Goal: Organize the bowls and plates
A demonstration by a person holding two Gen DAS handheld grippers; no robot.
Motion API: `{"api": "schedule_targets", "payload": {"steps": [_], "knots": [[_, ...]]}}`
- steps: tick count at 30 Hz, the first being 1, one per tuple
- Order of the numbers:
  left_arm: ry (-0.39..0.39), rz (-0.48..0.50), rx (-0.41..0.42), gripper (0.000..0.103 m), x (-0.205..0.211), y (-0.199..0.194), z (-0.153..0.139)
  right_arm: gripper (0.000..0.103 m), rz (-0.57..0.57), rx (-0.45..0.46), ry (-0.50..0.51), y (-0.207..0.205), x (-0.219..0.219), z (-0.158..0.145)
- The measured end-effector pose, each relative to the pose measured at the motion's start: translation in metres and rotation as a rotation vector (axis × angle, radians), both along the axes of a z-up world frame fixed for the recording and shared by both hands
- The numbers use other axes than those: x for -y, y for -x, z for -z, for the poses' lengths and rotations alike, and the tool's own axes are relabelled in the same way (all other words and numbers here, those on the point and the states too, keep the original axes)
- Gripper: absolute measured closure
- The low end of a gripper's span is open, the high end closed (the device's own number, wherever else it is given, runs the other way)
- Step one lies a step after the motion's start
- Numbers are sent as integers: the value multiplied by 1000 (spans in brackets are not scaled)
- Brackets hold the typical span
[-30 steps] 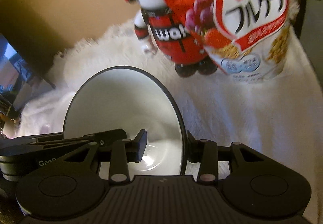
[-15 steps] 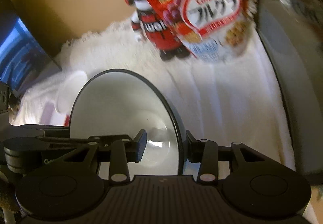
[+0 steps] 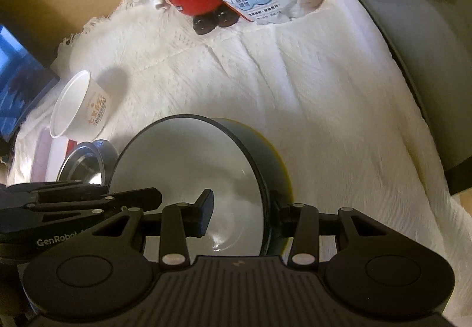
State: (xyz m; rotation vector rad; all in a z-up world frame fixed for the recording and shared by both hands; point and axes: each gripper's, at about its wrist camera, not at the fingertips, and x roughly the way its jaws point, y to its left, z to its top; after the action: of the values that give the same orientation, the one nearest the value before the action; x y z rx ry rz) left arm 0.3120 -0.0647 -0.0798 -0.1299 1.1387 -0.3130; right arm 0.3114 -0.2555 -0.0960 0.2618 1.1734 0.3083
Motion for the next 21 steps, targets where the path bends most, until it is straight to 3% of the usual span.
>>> {"api": "schedule_targets", "payload": {"steps": [21], "knots": [[-23,-17,7,79,-4,7,-11,61,-27,67,106,7,-12,-14]]}}
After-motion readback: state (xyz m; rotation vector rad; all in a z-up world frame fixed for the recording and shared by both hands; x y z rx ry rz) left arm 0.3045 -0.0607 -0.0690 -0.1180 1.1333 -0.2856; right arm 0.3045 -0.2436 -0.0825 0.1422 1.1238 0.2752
